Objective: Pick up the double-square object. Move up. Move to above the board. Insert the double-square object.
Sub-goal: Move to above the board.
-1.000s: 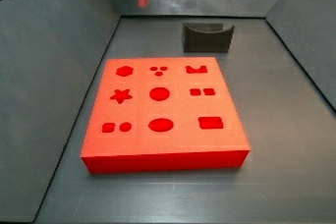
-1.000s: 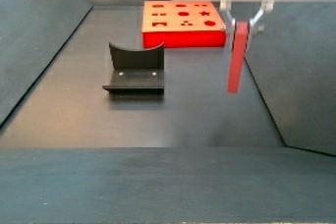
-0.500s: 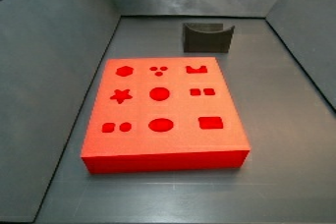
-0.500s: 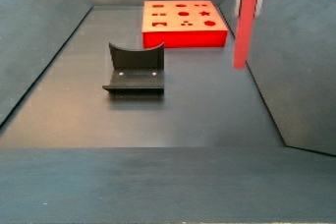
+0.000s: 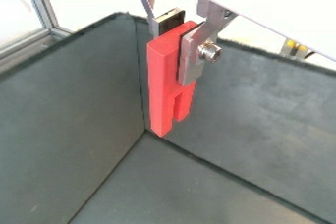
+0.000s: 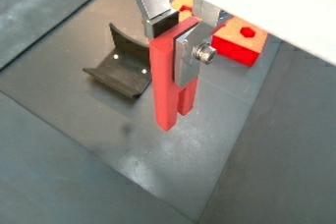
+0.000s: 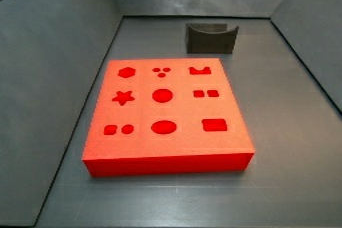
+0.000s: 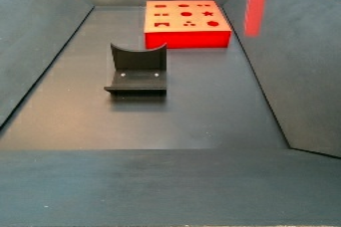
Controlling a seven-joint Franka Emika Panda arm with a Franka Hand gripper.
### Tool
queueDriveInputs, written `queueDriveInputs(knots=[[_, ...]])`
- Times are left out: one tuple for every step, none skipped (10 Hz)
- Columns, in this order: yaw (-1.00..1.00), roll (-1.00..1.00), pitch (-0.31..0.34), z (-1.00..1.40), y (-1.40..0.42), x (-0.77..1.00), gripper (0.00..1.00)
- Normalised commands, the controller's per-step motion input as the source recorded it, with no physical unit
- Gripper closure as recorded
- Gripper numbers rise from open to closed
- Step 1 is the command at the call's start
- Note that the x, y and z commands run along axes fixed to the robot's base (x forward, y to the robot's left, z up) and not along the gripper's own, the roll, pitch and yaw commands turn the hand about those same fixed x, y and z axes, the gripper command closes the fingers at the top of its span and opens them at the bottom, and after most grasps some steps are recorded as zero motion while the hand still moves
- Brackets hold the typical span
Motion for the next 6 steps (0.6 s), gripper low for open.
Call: queueDriveInputs(knots=[[0.03,0.09,0.089,0.46,-0.01,0.01,1.0],[0.03,0.09,0.086,0.23,-0.01,0.01,1.0],[0.81,-0.38,-0.061,0.09,-1.0,0.14,1.0],[0.72,-0.34,-0.065,0.09,-1.0,0.14,1.0],[0.58,-0.26,-0.062,0.09,-1.0,0.14,1.0],[0.25,-0.13,-0.039,0.09,-1.0,0.13,1.0]])
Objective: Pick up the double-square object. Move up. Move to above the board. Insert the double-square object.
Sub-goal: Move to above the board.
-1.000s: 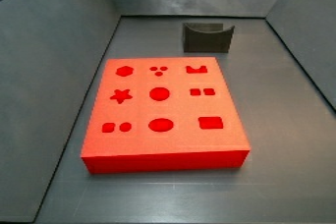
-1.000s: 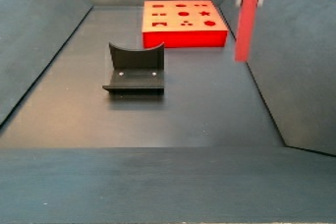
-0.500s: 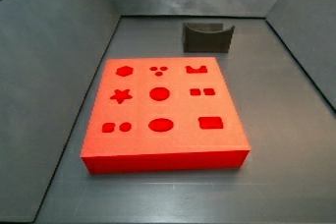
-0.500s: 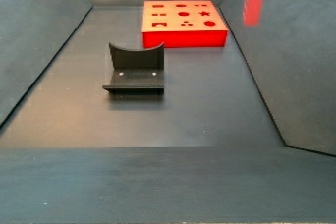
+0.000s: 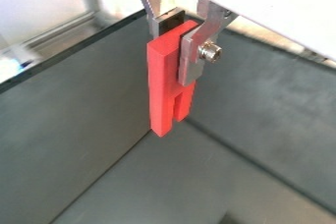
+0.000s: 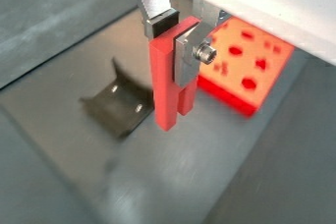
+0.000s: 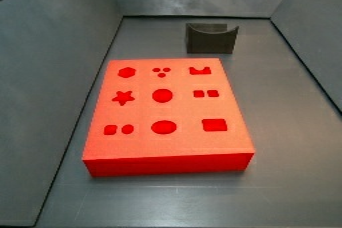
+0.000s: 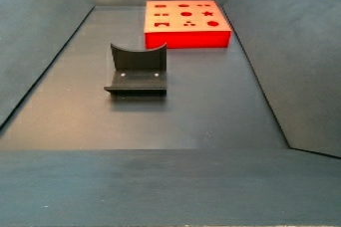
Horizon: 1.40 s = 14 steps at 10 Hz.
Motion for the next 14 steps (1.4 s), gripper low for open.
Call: queueDriveInputs(knots=[[0.17,-0.06,-0.024,0.09,-1.0,0.13,1.0],[0.07,-0.02,-0.007,0.1,-1.0,0.13,1.0],[0.04,-0.02,0.0,0.1,-1.0,0.13,1.0],[0.02,0.0,0.018,0.1,-1.0,0.13,1.0],[0.02,-0.01,0.027,0.11,-1.0,0.14,1.0],[0.02,-0.01,0.044,0.11,-1.0,0.14,1.0],[0.01,0.0,0.067,0.11,-1.0,0.15,1.0],[0.01,0.0,0.085,0.11,-1.0,0.16,1.0],[0.01,-0.02,0.107,0.11,-1.0,0.17,1.0],[0.01,0.0,0.127,0.12,-1.0,0.18,1.0],[0.01,0.01,0.142,0.12,-1.0,0.2,1.0],[0.0,0.0,0.146,0.13,-1.0,0.22,1.0],[0.01,0.01,0.148,0.11,-0.81,0.21,1.0],[0.01,0.02,0.143,0.08,-0.51,0.17,1.0]])
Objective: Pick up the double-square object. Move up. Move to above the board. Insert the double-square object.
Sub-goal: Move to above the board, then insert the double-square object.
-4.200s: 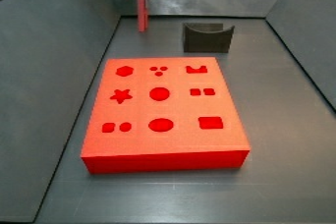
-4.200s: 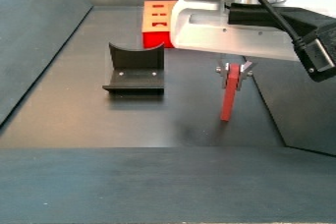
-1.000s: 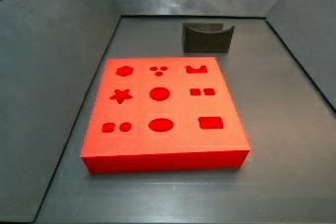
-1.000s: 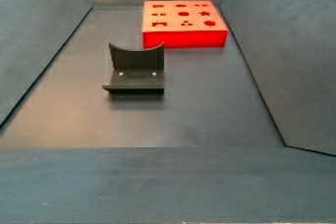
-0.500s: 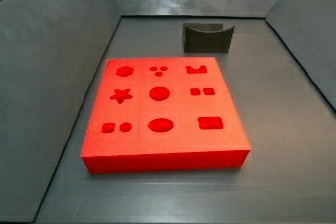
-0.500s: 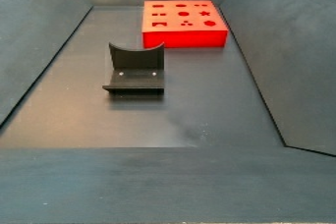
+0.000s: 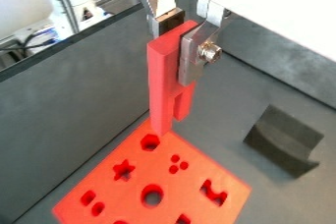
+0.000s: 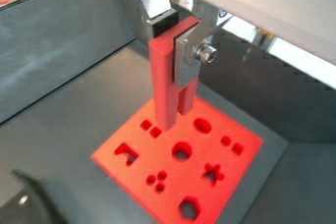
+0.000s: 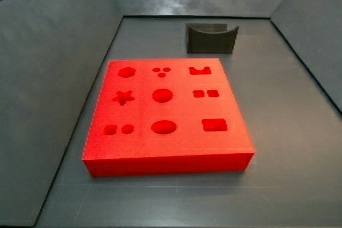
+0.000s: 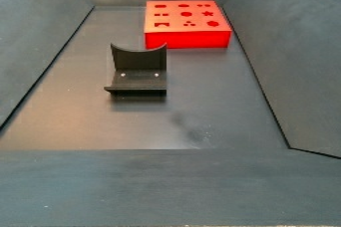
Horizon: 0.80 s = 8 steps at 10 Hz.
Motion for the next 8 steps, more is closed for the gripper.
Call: queueDriveInputs(knots=[[0.01,0.03,0.123,0.05,-0.3,0.13,1.0],[0.01,0.03,0.097,0.04,-0.2,0.09,1.0],[0.0,0.0,0.004,0.0,0.0,0.0,1.0],[-0.4,-0.01,0.021,-0.15,0.0,0.39,1.0],[-0.81,0.0,0.0,-0.4,0.01,0.31,1.0],[-0.85,0.0,-0.004,-0.43,0.05,0.3,1.0],[-0.66,0.0,0.0,-0.6,0.18,0.56,1.0],[-0.66,-0.03,0.0,-0.63,0.19,0.58,1.0]])
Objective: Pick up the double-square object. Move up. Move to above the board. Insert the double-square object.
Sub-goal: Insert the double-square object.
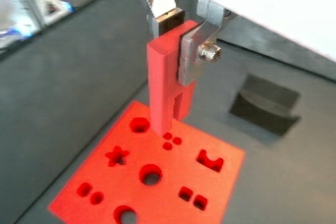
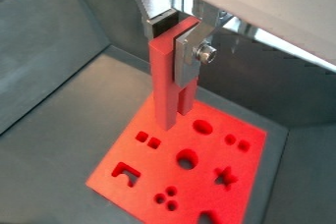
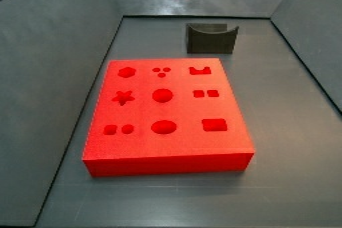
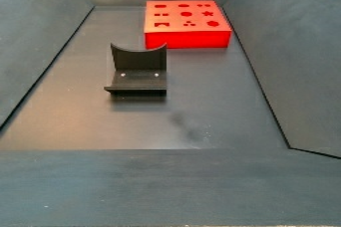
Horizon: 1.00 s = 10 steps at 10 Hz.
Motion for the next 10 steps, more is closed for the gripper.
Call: queueDriveInputs(knots=[[-0.68,-0.06,-0.004,-0.58,0.2,0.56,1.0],[-0.69,-0.06,-0.004,-0.57,0.19,0.55,1.0],[-0.73,-0.08,-0.053,-0.55,0.16,0.48,1.0],[-0.52,-0.09,-0.134,-0.61,-0.03,0.53,1.0],[-0.39,-0.08,-0.189,-0.64,-0.26,0.49,1.0],[-0.4,0.0,-0.223,-0.73,-0.42,0.33,1.0],[-0.44,0.0,-0.074,-0.62,-0.41,0.39,1.0],[-0.81,0.0,0.0,-0.33,0.0,0.26,1.0],[-1.0,-0.01,0.0,-0.3,0.0,0.05,1.0],[-1.0,0.0,-0.006,-0.36,0.0,0.0,1.0]])
